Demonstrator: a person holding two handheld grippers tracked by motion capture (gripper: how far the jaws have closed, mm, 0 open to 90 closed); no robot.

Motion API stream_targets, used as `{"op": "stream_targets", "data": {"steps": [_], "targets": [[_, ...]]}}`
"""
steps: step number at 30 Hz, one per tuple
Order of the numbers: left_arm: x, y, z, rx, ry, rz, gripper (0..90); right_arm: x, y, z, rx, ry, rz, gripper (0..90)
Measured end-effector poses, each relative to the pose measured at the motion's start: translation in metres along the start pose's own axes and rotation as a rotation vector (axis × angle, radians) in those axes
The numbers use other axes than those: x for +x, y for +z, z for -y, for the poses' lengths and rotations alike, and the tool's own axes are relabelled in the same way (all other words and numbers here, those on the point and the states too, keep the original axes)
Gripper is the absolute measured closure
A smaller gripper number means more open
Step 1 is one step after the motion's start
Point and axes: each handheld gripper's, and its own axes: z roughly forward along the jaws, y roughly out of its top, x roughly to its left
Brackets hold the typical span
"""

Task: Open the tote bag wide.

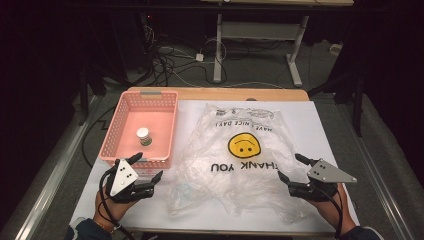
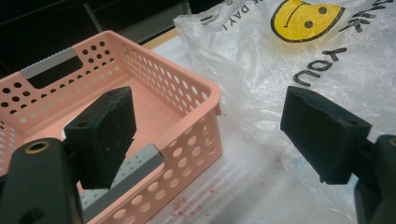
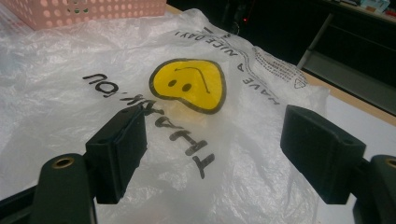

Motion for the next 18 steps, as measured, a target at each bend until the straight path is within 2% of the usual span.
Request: {"op": "stream_targets", "data": {"steps": [6,10,12,15,16,18], "targets": [[-0.003,0.003,0.001,0.030,0.025,0.007,17.7,0.002,0.001,0.000,0.001,-0.015,-0.017,25.5],[-0.004,0.005,0.003,0.051,0.041,0.014,18.0,-0.002,0.004,-0.002,0.003,-0.022,-0.013,28.0],[-0.003,0.008,0.005,0.070,0.041,0.030,18.0,-0.013,0.009,-0.008,0.008,-0.051,0.024,30.1],[-0.001,0.010,0.004,0.065,0.050,0.027,18.1,-0.034,0.015,-0.016,0.008,-0.049,0.061,30.6],[-0.001,0.012,0.004,0.071,0.038,0.033,17.9,-0.042,0.019,-0.020,0.008,-0.044,0.075,30.7],[-0.002,0.014,0.003,0.077,0.052,0.039,17.7,-0.062,0.028,-0.027,0.026,-0.019,0.093,27.3]]}}
